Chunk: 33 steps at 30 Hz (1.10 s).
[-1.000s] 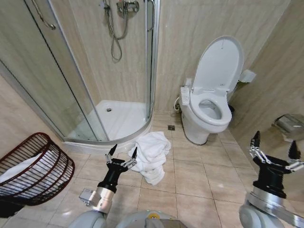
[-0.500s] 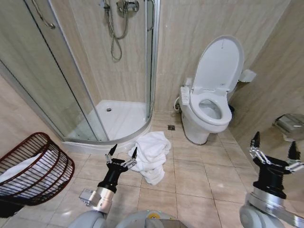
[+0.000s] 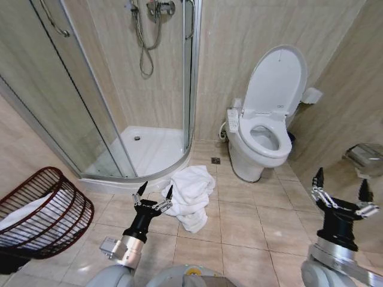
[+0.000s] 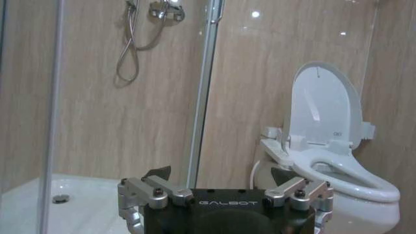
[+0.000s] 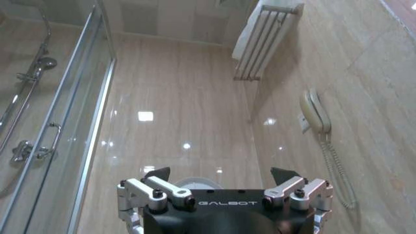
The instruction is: Discard the used towel into the hamper.
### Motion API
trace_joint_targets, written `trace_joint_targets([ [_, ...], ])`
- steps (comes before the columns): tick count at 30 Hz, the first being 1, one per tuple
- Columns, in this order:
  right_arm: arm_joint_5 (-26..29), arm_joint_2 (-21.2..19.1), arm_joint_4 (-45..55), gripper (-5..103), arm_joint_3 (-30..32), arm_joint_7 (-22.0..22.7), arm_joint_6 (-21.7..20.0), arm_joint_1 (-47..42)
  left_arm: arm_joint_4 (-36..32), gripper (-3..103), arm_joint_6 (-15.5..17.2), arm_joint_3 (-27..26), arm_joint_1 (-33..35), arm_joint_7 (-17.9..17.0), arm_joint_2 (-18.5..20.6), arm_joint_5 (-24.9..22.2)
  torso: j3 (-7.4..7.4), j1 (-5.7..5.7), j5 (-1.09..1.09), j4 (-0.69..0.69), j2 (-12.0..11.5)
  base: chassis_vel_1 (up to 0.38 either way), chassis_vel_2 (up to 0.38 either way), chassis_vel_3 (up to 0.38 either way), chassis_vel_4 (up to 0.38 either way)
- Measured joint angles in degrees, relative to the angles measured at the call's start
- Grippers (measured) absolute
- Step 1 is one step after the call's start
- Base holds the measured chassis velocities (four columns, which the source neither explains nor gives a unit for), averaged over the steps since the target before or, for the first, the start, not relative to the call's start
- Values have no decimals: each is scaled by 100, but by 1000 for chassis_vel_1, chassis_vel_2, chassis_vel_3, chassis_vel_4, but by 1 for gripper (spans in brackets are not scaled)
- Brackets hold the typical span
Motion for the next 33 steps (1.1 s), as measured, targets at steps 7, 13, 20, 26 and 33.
trace_joint_targets([
  [7, 5, -1, -1, 100, -5, 0, 13, -1, 0, 100, 0, 0, 0, 0, 0, 0, 4, 2, 0, 0, 4, -33, 32, 43, -31],
  [13, 6, -2, -4, 100, -9, 0, 21, 2, 0, 100, 0, 0, 0, 0, 0, 0, 6, 4, 0, 0, 8, -61, 61, 66, -61],
  [20, 13, -5, -17, 100, -9, 0, 29, 3, 0, 100, 0, 0, 0, 0, 0, 0, 8, 5, 0, 0, 11, -29, 38, 24, -32],
  [26, 16, -6, -28, 100, -12, 0, 29, 12, 0, 100, 0, 0, 0, 0, 0, 0, 9, 5, 0, 0, 13, -24, 21, 27, -21],
  [33, 146, -58, -254, 100, -51, -37, -73, 58, 0, 100, 0, 0, 0, 0, 0, 0, 10, 6, 0, 0, 14, -58, 58, 62, -57],
])
